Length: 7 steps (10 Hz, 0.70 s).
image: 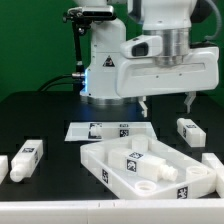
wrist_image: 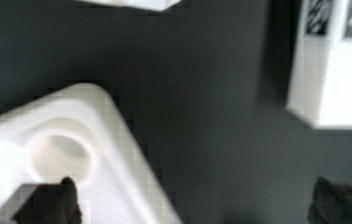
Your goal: Assemble desk
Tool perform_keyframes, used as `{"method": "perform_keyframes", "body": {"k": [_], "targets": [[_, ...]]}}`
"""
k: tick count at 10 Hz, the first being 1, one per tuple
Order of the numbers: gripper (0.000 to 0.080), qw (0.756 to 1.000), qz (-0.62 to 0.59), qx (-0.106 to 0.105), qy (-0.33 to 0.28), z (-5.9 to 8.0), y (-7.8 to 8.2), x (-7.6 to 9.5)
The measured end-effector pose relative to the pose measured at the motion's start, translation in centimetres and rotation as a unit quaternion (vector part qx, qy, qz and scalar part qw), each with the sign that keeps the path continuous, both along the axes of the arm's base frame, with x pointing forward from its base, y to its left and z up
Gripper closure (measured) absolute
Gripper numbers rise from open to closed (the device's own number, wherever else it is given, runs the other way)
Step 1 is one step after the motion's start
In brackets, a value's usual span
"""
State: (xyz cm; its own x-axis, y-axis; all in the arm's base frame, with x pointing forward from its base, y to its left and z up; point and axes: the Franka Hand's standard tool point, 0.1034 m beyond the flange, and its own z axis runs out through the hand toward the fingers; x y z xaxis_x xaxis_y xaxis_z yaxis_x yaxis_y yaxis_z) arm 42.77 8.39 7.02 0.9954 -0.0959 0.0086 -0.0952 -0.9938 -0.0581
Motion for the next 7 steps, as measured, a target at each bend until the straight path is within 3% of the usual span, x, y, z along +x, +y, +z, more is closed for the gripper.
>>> {"method": "perform_keyframes", "body": {"k": [1,5,7], "targets": [[0.0151,1.0,-0.008,0.001,0.003,-0.1,-0.7,0.1],[0.0151,0.994,-0.109,0.009,0.01,-0.2,-0.6,0.1],[0.0151,0.978,-0.207,0.024,0.013,-0.4,-4.0,2.0]]}}
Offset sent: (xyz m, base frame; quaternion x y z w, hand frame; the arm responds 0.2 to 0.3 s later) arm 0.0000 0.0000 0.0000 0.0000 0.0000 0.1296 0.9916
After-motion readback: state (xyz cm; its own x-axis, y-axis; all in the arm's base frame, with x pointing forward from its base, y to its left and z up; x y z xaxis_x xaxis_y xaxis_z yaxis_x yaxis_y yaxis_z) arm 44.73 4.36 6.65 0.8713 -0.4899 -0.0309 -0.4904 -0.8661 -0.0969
